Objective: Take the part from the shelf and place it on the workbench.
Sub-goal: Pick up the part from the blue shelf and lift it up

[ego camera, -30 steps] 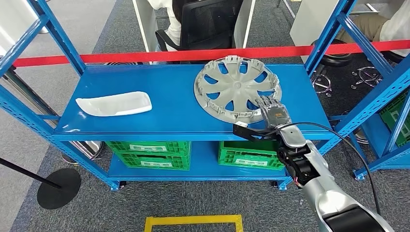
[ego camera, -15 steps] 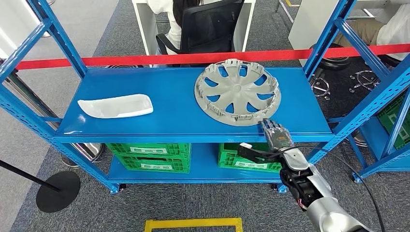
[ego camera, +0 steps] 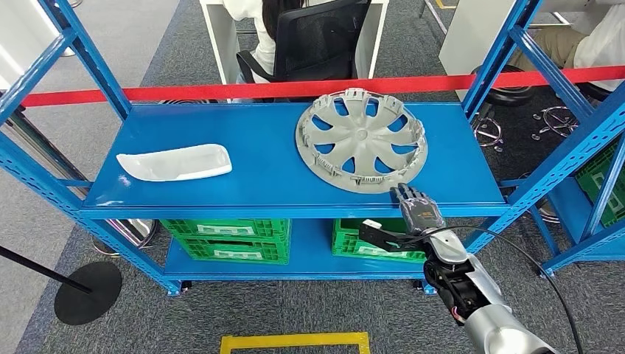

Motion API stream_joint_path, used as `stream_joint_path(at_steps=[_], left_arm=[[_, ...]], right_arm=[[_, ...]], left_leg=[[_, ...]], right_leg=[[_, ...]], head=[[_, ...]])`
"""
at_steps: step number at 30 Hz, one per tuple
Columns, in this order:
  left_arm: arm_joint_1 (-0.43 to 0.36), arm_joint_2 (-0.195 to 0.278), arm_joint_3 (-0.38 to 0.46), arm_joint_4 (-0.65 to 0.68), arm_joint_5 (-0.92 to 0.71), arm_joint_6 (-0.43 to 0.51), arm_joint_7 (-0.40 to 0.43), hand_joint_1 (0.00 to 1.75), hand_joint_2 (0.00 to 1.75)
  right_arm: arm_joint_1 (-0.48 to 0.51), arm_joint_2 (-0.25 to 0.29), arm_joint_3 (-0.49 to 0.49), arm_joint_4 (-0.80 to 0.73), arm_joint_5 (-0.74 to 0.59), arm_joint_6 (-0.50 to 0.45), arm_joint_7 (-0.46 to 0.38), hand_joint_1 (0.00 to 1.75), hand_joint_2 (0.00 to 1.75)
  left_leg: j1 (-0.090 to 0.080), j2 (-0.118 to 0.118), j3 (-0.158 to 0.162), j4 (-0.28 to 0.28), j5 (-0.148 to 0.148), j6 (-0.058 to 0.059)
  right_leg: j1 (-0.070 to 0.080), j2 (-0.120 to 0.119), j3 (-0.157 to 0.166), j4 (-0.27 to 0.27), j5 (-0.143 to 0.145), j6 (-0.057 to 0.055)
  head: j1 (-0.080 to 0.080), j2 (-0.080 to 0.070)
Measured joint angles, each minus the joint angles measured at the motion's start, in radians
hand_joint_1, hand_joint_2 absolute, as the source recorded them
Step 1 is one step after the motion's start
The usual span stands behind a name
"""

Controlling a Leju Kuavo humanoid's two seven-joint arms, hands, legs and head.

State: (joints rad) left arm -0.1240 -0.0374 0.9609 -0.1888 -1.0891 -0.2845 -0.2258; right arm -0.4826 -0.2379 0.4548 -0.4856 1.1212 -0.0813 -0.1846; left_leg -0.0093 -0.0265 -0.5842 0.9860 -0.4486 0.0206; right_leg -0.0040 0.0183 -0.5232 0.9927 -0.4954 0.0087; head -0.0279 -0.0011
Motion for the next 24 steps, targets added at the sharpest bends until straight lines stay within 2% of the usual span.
stream_joint_path(at_steps=[4, 11, 24], left_arm=[[0.000, 0.000, 0.000, 0.000, 0.000, 0.000, 0.000, 0.00, 0.00], [0.000, -0.002, 0.000, 0.000, 0.005, 0.000, -0.006, 0.00, 0.00], [0.000, -0.005, 0.000, 0.000, 0.005, 0.000, -0.012, 0.00, 0.00]], right_arm=[[0.000, 0.005, 0.000, 0.000, -0.001, 0.002, -0.008, 0.00, 1.75], [-0.003, 0.030, 0.007, -0.021, -0.025, 0.018, -0.084, 0.00, 1.75], [-0.001, 0.048, 0.039, -0.054, -0.035, 0.011, -0.096, 0.00, 1.75]], left_leg=[[0.000, 0.000, 0.000, 0.000, 0.000, 0.000], [0.000, 0.001, 0.000, 0.000, 0.000, 0.000], [0.000, 0.000, -0.003, 0.000, 0.000, 0.000]], right_leg=[[0.000, 0.000, 0.000, 0.000, 0.000, 0.000], [0.000, 0.000, 0.000, 0.000, 0.000, 0.000], [0.000, 0.000, -0.002, 0.000, 0.000, 0.000]], head=[[0.000, 0.000], [0.000, 0.000], [0.000, 0.000]])
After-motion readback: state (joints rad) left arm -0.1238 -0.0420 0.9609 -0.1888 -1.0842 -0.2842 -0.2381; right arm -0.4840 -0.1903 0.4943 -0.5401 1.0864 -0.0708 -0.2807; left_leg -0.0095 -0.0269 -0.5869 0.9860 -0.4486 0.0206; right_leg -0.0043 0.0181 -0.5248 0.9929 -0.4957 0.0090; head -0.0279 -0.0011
